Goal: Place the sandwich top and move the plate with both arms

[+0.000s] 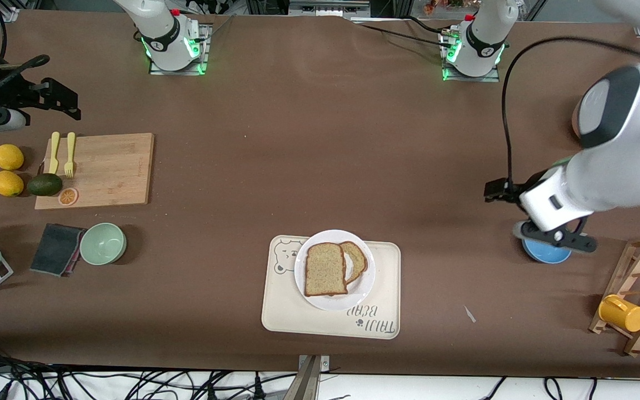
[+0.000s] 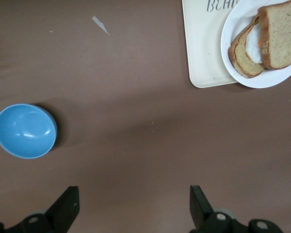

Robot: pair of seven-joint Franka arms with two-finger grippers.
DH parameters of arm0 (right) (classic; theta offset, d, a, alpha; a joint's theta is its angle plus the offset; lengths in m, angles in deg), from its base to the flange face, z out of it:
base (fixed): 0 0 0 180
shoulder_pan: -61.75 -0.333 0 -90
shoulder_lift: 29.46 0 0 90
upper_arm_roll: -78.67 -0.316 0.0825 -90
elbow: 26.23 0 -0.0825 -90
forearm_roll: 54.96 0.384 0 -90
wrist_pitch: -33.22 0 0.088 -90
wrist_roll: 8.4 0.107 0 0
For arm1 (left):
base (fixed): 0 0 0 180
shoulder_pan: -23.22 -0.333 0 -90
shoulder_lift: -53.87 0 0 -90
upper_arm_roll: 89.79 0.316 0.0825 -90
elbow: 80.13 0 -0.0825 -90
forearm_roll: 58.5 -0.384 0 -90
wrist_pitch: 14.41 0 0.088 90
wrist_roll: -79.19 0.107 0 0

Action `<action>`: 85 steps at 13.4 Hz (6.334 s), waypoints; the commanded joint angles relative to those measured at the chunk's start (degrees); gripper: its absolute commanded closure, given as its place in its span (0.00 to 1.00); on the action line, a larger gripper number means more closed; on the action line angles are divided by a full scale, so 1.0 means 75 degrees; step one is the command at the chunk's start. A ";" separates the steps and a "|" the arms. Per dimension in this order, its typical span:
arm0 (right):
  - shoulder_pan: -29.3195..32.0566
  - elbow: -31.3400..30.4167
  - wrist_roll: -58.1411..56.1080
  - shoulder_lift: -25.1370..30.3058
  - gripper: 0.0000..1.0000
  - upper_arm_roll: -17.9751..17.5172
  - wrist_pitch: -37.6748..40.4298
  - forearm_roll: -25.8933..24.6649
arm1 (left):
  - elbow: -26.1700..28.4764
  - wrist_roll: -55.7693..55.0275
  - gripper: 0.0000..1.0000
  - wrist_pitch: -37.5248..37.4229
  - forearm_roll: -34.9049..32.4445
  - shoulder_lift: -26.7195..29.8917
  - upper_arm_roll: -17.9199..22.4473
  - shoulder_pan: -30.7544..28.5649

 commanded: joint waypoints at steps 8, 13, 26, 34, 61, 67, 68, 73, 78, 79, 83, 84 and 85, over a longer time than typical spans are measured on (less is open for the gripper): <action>0.0121 -0.0065 -0.0103 -0.0056 0.00 -0.0002 -0.0109 -0.0056 | 0.4405 -0.0251 0.00 0.1753 -0.0308 0.3622 0.0775 -0.0268; 0.0121 -0.0136 -0.0103 -0.0056 0.00 0.0092 -0.0274 -0.0045 | 0.4489 -0.0274 0.00 0.1612 -0.0320 0.3753 0.0717 -0.0209; 0.0086 -0.0207 -0.0103 -0.0080 0.00 0.0057 -0.0614 -0.0021 | 0.4489 -0.0262 0.00 0.1589 -0.0320 0.3753 0.0705 -0.0197; 0.0075 -0.0183 -0.0103 -0.0185 0.00 0.0045 -0.0520 -0.0068 | 0.4489 -0.0262 0.00 0.1589 -0.0320 0.3753 0.0705 -0.0209; 0.0075 -0.0195 -0.0115 -0.0185 0.00 0.0081 -0.0473 -0.0103 | 0.4489 -0.0180 0.00 0.1589 -0.0308 0.3753 0.0705 -0.0279; 0.0086 -0.0183 -0.0115 -0.0185 0.00 0.0081 -0.0473 -0.0127 | 0.4489 -0.0168 0.00 0.1589 -0.0320 0.3753 0.0705 -0.0279; 0.0086 -0.0183 -0.0115 -0.0185 0.00 0.0081 -0.0473 -0.0127 | 0.4489 -0.0168 0.00 0.1589 -0.0320 0.3753 0.0705 -0.0279; 0.0086 -0.0183 -0.0115 -0.0185 0.00 0.0081 -0.0473 -0.0127 | 0.4489 -0.0168 0.00 0.1589 -0.0308 0.3753 0.0717 -0.0279; 0.0086 -0.0195 -0.0115 -0.0197 0.00 0.0081 -0.0485 -0.0185 | 0.4489 -0.0157 0.00 0.1589 -0.0308 0.3753 0.0717 -0.0279; 0.0086 -0.0195 -0.0115 -0.0197 0.00 0.0081 -0.0485 -0.0185 | 0.4489 -0.0157 0.00 0.1589 -0.0308 0.3753 0.0717 -0.0279; 0.0086 -0.0183 -0.0103 -0.0197 0.00 0.0081 -0.0497 -0.0185 | 0.4489 -0.0157 0.00 0.1589 -0.0320 0.3753 0.0717 -0.0279; 0.0086 -0.0183 -0.0103 -0.0197 0.00 0.0081 -0.0497 -0.0197 | 0.4489 -0.0157 0.00 0.1589 -0.0308 0.3753 0.0717 -0.0279; 0.0086 -0.0183 -0.0103 -0.0197 0.00 0.0081 -0.0497 -0.0243 | 0.4489 -0.0168 0.00 0.1589 -0.0320 0.3753 0.0717 -0.0279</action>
